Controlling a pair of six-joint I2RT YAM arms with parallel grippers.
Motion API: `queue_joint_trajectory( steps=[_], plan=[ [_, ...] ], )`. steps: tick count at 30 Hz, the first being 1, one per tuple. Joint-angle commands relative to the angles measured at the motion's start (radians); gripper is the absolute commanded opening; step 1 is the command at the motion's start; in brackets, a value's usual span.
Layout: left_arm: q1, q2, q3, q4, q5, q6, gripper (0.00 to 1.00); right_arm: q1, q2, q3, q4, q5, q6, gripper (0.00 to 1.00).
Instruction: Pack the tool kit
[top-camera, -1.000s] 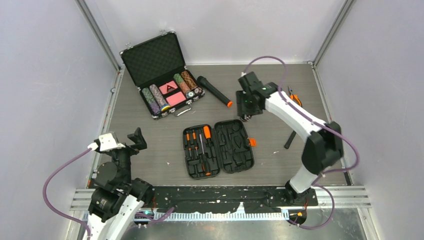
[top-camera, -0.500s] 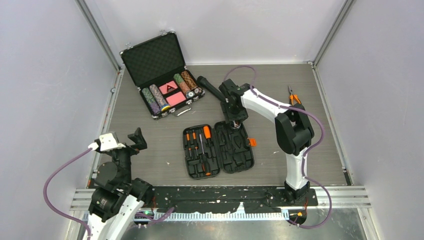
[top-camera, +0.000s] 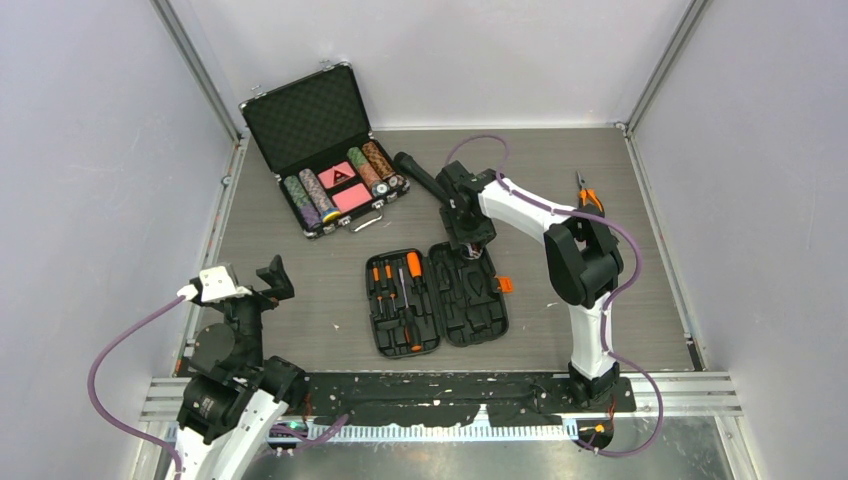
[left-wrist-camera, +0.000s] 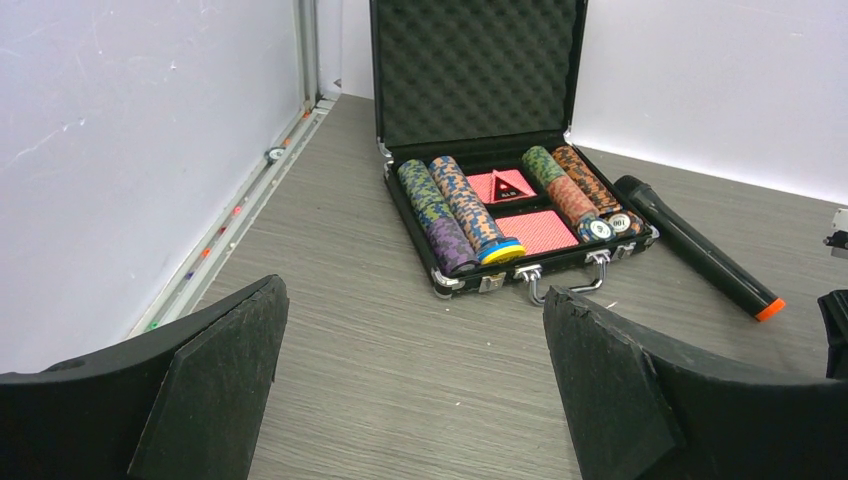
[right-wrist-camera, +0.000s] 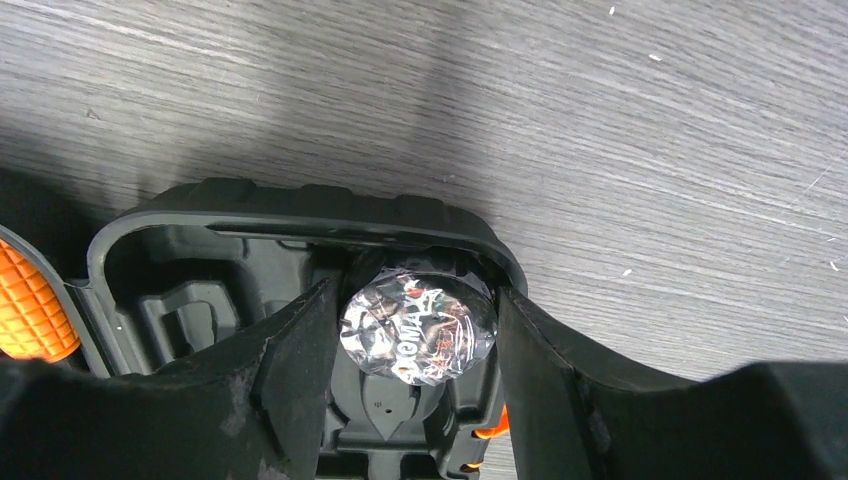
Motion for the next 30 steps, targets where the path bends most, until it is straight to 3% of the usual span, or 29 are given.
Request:
queue_joint_trajectory(
  steps=[1,20,30],
  plan=[
    [0.006,-0.081,-0.002,0.064,-0.004,0.013,1.0,0.0,-0.017,0.006,0.022,-0.009,-0.011,0.61],
    [0.008,-0.077,-0.002,0.062,0.003,0.013,0.99,0.004,-0.171,-0.021,0.047,0.015,-0.049,0.73],
    [0.008,-0.073,0.0,0.061,0.008,0.013,0.99,0.007,-0.195,-0.099,0.118,-0.078,-0.169,0.54]
  ],
)
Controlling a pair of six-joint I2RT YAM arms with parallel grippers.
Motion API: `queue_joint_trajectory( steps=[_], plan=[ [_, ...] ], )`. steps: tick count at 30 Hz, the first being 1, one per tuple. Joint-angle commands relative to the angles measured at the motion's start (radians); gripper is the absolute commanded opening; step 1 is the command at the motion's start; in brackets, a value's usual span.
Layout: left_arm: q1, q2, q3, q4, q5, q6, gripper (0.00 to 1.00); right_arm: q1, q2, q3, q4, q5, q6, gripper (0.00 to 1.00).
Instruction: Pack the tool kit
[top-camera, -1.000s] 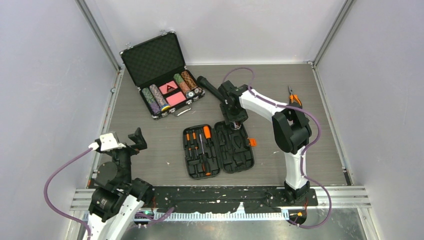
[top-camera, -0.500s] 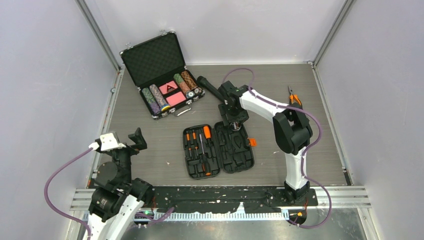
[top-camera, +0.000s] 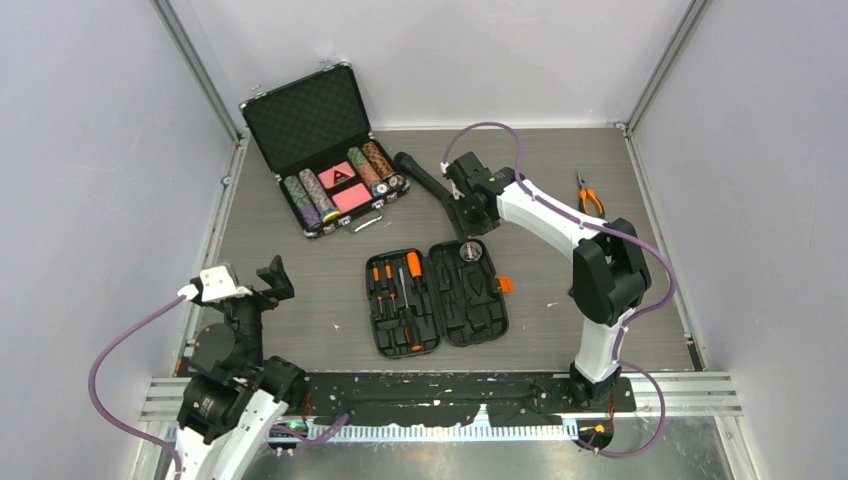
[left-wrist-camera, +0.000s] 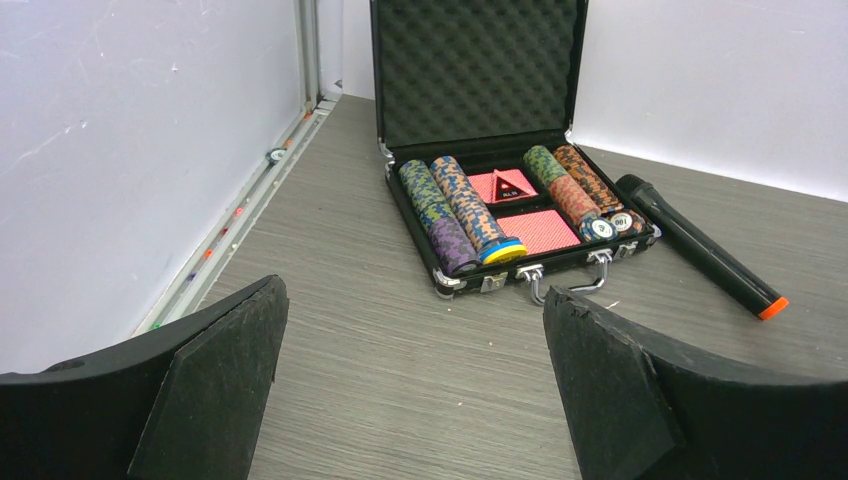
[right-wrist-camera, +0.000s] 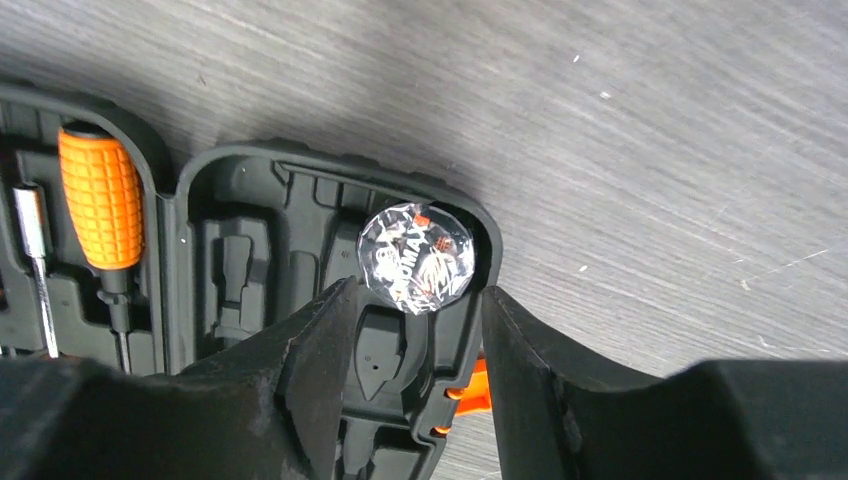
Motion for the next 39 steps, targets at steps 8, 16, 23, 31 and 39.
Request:
queue_joint_trajectory(
  steps=[8,16,23,31,39],
  plan=[
    [0.009,-0.072,-0.001,0.062,0.018,0.005,0.99,0.008,0.009,-0.093,0.09,-0.091,-0.063,0.52],
    [0.012,-0.069,-0.002,0.063,0.023,0.005,0.99,0.007,0.027,-0.11,0.104,-0.055,-0.065,0.54],
    [0.014,-0.069,-0.002,0.064,0.027,0.005,0.99,0.007,0.037,-0.127,0.109,-0.028,-0.065,0.54],
    [0.015,-0.067,-0.003,0.063,0.032,0.005,0.99,0.008,0.06,-0.178,0.136,-0.035,-0.05,0.51],
    [0.015,-0.065,-0.003,0.066,0.036,0.005,0.99,0.009,0.093,-0.219,0.146,-0.019,-0.033,0.45]
  ],
)
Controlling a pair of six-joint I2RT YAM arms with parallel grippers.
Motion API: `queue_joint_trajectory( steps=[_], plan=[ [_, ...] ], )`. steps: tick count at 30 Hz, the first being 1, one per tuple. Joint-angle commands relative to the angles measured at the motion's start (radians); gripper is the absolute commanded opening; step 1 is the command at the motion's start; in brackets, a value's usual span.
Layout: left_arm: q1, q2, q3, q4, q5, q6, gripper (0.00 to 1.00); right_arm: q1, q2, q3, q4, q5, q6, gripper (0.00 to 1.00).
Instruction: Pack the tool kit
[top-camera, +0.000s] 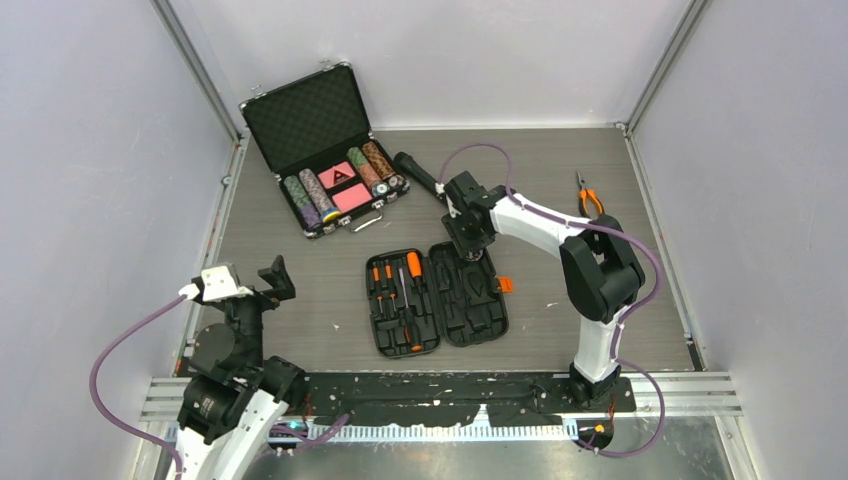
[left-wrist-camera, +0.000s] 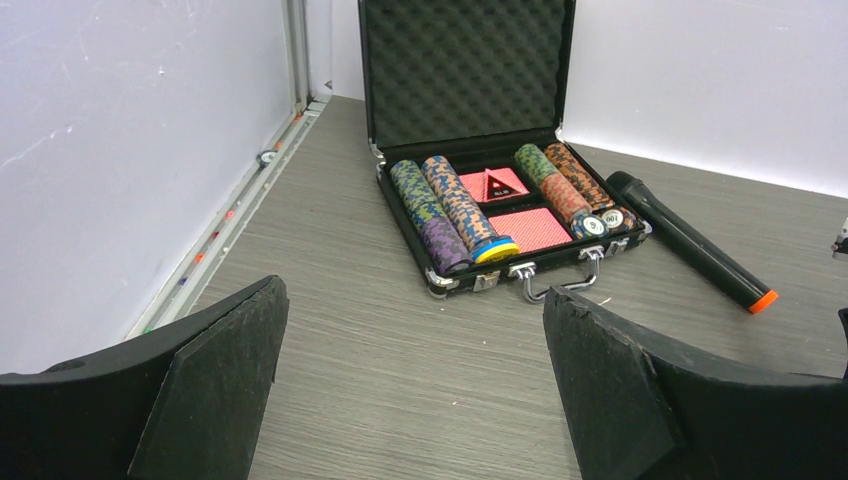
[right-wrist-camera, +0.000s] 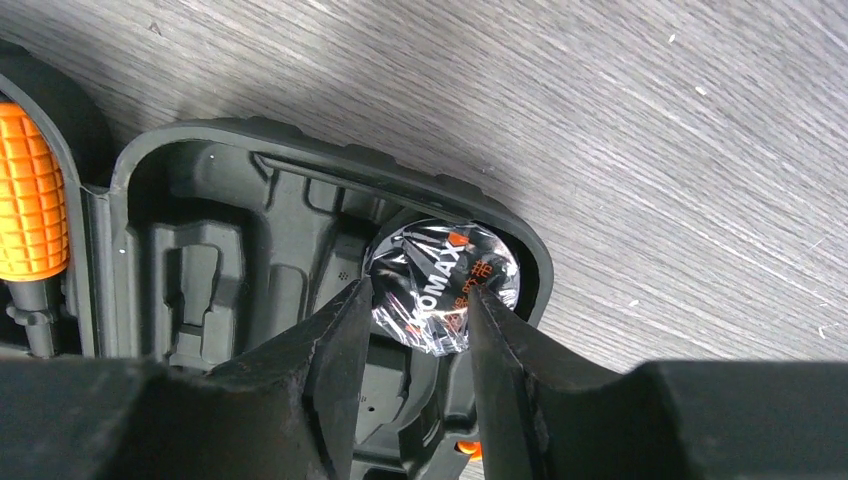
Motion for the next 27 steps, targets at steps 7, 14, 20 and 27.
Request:
queue_joint_trajectory(
  steps=[7,14,20,27],
  plan=[
    [0.008,-0.06,-0.003,0.067,0.013,0.003,0.99,0.01,0.01,-0.099,0.02,-0.001,0.047,0.46],
    [0.011,-0.059,-0.002,0.063,0.013,0.003,0.99,0.036,-0.097,0.054,-0.048,-0.011,0.052,0.53],
    [0.011,-0.062,-0.003,0.062,0.018,0.002,0.99,0.037,-0.121,0.059,-0.077,0.057,0.07,0.49],
    [0.012,-0.066,-0.002,0.062,0.021,0.001,0.99,0.038,-0.1,-0.001,-0.075,0.076,0.097,0.37]
  ],
)
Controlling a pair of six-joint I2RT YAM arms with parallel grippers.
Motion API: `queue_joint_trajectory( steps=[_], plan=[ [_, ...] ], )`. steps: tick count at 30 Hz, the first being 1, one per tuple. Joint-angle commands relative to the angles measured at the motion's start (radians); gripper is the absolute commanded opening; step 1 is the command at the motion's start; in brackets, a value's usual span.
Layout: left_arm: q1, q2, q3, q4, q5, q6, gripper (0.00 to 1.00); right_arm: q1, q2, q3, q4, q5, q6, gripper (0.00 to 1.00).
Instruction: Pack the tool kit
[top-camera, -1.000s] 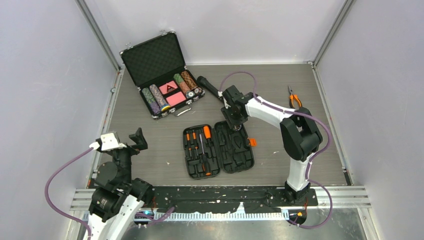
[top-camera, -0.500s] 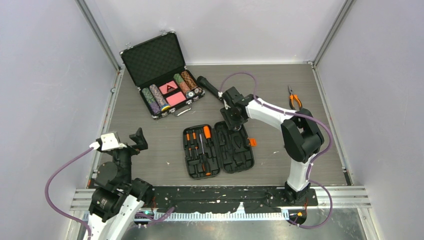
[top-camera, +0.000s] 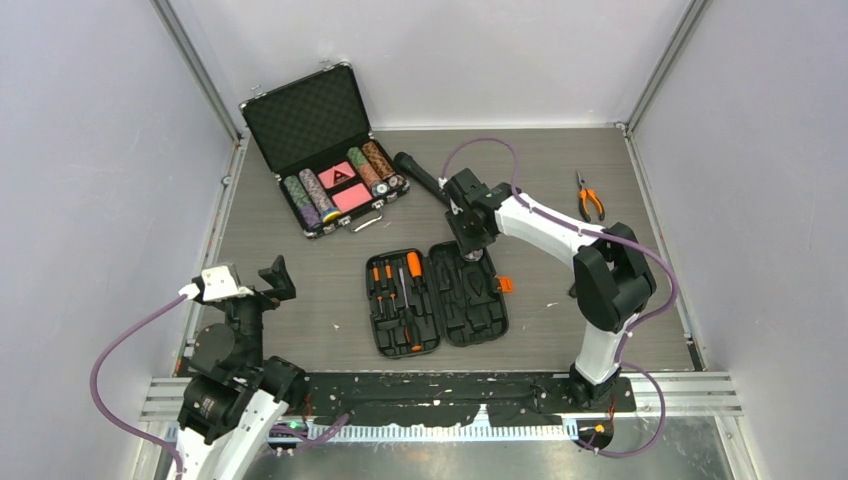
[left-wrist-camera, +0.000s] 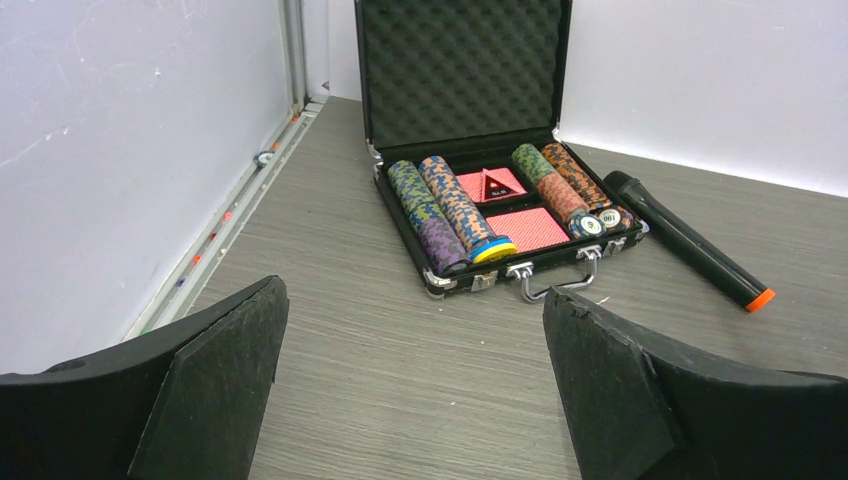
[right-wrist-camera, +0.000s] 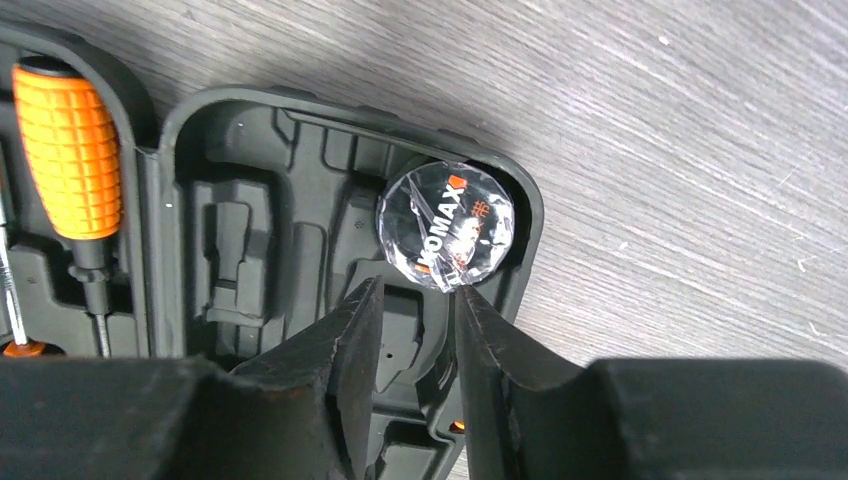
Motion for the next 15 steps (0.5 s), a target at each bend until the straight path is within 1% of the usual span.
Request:
queue_joint_trajectory(
  steps=[1,6,15],
  plan=[
    [0.007,-0.066,-0.002,0.06,0.009,0.002,0.99,0.005,-0.019,-0.022,-0.004,0.038,0.028,0.37],
    [0.007,-0.067,-0.003,0.06,0.01,0.0,0.99,0.005,0.003,-0.039,0.006,0.055,0.025,0.34],
    [0.007,-0.067,-0.002,0.059,0.012,0.0,0.99,0.003,0.056,-0.052,0.037,0.047,0.015,0.26]
  ],
)
